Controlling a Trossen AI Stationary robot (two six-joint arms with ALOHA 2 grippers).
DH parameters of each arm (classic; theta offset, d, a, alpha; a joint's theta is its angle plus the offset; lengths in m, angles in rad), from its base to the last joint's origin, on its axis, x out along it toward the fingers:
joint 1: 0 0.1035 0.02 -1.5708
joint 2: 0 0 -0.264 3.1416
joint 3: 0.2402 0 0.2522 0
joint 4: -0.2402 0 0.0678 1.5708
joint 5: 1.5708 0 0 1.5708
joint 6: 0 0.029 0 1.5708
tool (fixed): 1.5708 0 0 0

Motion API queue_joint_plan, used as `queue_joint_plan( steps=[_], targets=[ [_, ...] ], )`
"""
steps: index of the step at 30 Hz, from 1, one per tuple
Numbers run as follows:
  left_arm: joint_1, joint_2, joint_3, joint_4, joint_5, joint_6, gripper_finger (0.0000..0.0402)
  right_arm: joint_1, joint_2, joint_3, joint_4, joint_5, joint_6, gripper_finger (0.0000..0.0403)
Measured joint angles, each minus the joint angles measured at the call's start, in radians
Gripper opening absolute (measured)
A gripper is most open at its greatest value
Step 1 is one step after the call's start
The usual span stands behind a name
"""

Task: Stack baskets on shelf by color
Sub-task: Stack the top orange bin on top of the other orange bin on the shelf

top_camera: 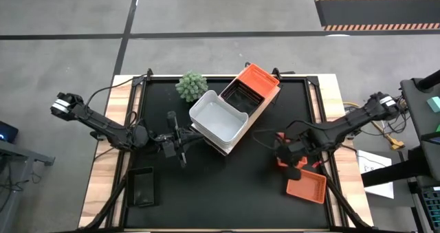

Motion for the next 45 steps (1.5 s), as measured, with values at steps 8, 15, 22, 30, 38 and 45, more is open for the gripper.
queue_joint_plan(
  steps=[8,15,22,30,38,45],
  targets=[
    [0.000,0.000,0.000,0.000,0.000,0.000,0.0015,0.125,0.000,0.239,-0.104,0.009,-0.054,0.0009],
    [0.000,0.000,0.000,0.001,0.000,-0.001,0.0015,0.215,0.000,0.396,-0.205,0.106,-0.083,0.0009],
    [0.000,0.000,0.001,0.006,0.000,-0.001,0.0015,0.224,0.002,0.495,-0.238,0.414,-0.286,0.0008],
    [0.000,0.000,0.001,0.008,0.000,-0.002,0.0015,0.058,0.028,0.584,-0.179,0.581,-0.638,0.0008],
    [-0.001,0.000,0.001,0.025,0.001,-0.004,0.0015,-0.240,0.045,0.624,-0.118,0.446,-1.119,0.0008],
    [-0.001,0.000,0.001,0.025,0.001,-0.003,0.0015,-0.538,0.053,0.629,-0.092,0.185,-1.451,0.0008]
  ],
)
